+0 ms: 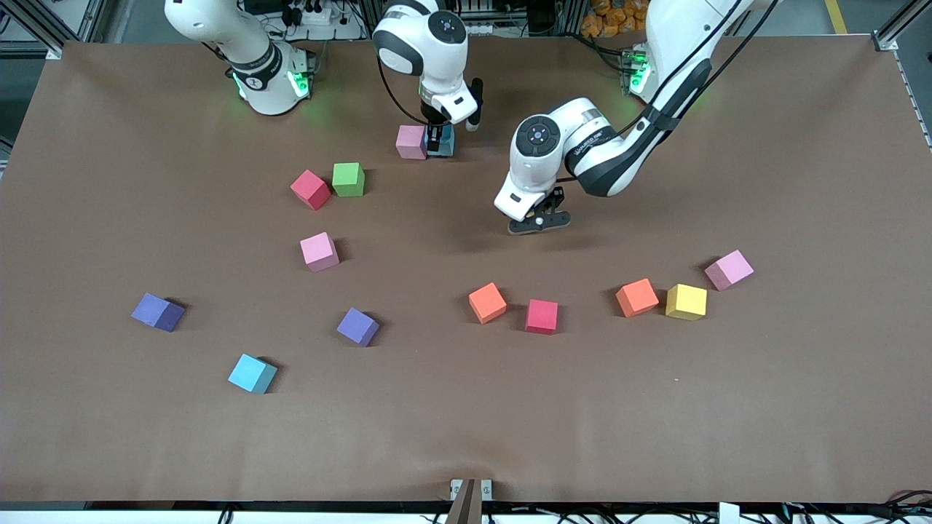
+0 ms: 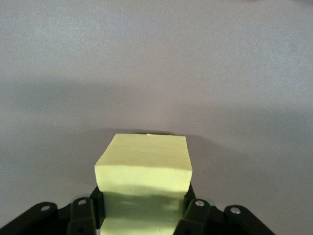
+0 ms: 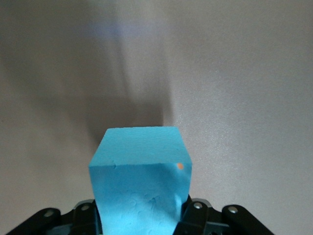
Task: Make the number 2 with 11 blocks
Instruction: 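Open the right gripper to release the cyan cube beside the pink cube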
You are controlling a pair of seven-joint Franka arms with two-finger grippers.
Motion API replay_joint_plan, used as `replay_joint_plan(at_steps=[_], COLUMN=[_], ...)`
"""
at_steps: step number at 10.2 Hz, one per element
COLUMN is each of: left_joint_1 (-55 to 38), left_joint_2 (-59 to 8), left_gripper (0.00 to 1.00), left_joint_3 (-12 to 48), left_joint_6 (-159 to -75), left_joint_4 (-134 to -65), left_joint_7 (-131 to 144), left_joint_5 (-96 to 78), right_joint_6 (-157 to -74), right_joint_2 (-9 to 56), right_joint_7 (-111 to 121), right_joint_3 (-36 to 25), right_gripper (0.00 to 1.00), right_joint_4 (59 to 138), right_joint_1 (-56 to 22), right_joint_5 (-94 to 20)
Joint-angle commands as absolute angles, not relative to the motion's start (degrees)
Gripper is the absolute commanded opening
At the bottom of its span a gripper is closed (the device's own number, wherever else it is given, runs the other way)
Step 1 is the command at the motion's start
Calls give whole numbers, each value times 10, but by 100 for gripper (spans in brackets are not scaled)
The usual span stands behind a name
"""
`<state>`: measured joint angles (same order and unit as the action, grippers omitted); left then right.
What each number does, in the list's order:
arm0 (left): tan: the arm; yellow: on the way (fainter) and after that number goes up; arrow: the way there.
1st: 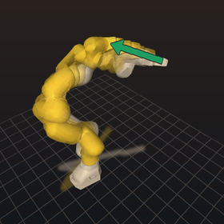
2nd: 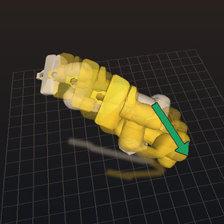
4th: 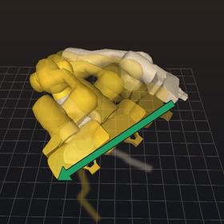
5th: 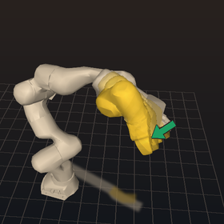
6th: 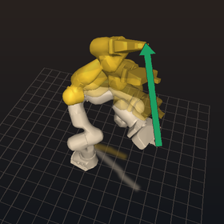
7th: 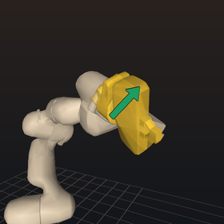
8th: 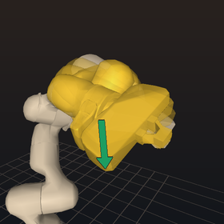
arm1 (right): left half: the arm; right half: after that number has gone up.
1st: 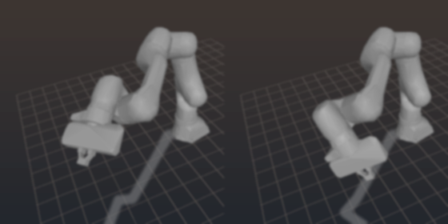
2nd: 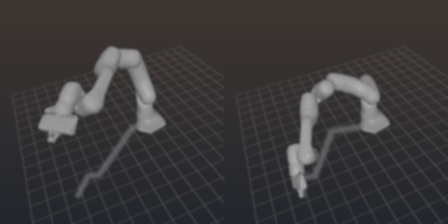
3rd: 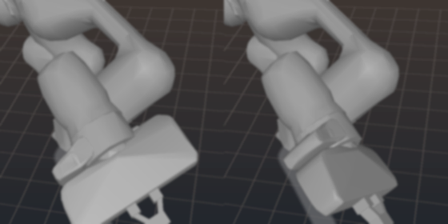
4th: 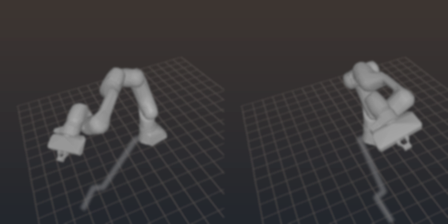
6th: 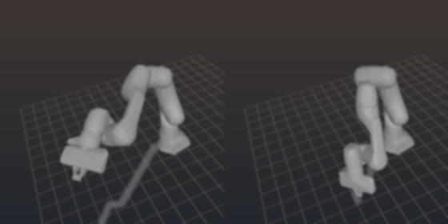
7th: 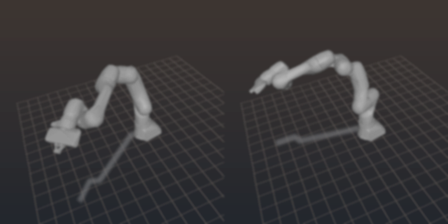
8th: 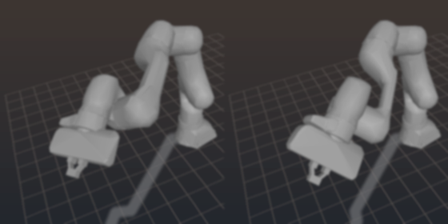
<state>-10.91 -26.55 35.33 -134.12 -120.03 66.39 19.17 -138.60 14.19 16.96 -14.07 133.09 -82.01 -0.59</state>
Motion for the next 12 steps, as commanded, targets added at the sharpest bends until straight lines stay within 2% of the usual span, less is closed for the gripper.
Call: replay_joint_plan(at_steps=[1, 5, 12], left_joint_1=[-104, -104, -104], left_joint_2=[-247, -248, -248], left_gripper=[0, 0, 0], left_joint_3=[361, 360, 360], left_joint_6=[-1332, -1332, -1331], left_joint_4=[-1212, -1212, -1212], left_joint_7=[680, 680, 681], left_joint_5=[201, 201, 201], right_joint_6=[-1390, -1397, -1423], right_joint_2=[147, 161, 181], right_joint_7=[126, 116, 120], right_joint_3=[-145, -145, -145], right_gripper=[37, 37, 45], right_joint_4=[1339, 1337, 1335], right_joint_1=[-831, -831, -834], right_joint_5=[10, 29, 54])
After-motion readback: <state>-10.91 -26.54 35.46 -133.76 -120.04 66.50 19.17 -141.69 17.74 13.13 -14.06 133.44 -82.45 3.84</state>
